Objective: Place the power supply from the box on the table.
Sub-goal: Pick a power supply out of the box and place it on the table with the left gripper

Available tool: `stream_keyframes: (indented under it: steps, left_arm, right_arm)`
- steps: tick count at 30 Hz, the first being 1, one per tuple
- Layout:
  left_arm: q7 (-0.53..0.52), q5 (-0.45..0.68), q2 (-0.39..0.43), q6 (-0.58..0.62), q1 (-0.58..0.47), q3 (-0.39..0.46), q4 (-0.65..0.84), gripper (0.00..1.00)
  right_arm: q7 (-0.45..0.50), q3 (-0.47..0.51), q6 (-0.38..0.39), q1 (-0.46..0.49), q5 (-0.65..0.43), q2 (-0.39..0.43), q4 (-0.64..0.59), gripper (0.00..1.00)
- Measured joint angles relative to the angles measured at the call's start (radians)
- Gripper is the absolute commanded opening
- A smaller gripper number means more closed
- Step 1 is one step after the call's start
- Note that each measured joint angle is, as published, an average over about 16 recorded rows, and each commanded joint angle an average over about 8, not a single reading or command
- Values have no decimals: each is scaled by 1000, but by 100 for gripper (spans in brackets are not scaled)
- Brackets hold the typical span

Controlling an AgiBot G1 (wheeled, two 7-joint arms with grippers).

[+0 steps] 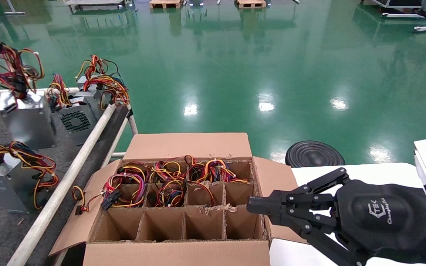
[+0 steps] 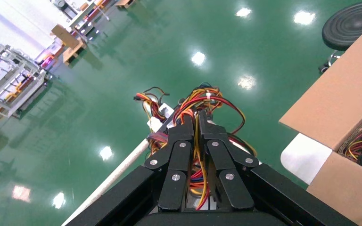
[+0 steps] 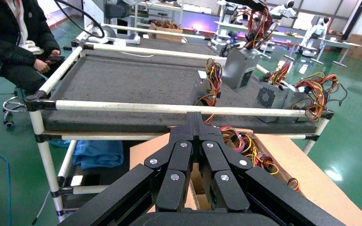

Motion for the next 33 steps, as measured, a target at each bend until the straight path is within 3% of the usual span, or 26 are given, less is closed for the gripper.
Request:
stream_keyframes:
  steps: [33]
  left_arm:
    - [26,7,-10,29,12,12,105,0]
  right_arm:
    - [0,0,0,0,0,0,0,0]
